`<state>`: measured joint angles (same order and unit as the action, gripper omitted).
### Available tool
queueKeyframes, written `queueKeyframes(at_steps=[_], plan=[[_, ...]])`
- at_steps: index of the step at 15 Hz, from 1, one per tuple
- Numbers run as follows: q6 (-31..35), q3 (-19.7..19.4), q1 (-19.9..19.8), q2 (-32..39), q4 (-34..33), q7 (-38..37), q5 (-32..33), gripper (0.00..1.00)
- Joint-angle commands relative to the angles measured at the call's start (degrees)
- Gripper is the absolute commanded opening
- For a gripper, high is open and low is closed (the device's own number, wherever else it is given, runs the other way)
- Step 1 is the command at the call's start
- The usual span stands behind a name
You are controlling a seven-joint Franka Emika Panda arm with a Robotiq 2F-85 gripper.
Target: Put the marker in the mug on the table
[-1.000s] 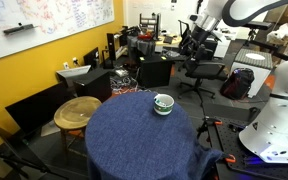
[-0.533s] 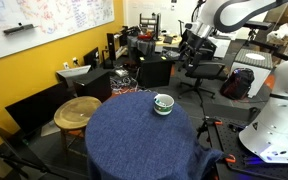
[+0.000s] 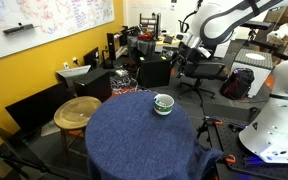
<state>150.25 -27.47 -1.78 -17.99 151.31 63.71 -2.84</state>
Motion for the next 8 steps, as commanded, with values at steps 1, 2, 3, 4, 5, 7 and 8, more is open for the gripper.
queueKeyframes(at_steps=[1,2,3,4,5,7,8], plan=[[4.38,0.67,1.72,4.62,-0.36,4.92,-6.47,1.0],[4.94,0.98,1.95,5.48,-0.38,5.89,-8.06,1.0],[5.3,1.3,2.2,6.31,-0.39,6.97,-9.77,1.0],[5.8,1.69,2.32,7.26,-0.39,7.98,-11.43,1.0],[6.26,-0.1,4.39,8.01,-0.48,8.5,-12.21,1.0],[7.16,-0.03,5.31,10.04,-0.8,9.68,-14.59,1.0],[7.27,-0.12,5.86,11.13,-1.11,10.05,-16.06,1.0]])
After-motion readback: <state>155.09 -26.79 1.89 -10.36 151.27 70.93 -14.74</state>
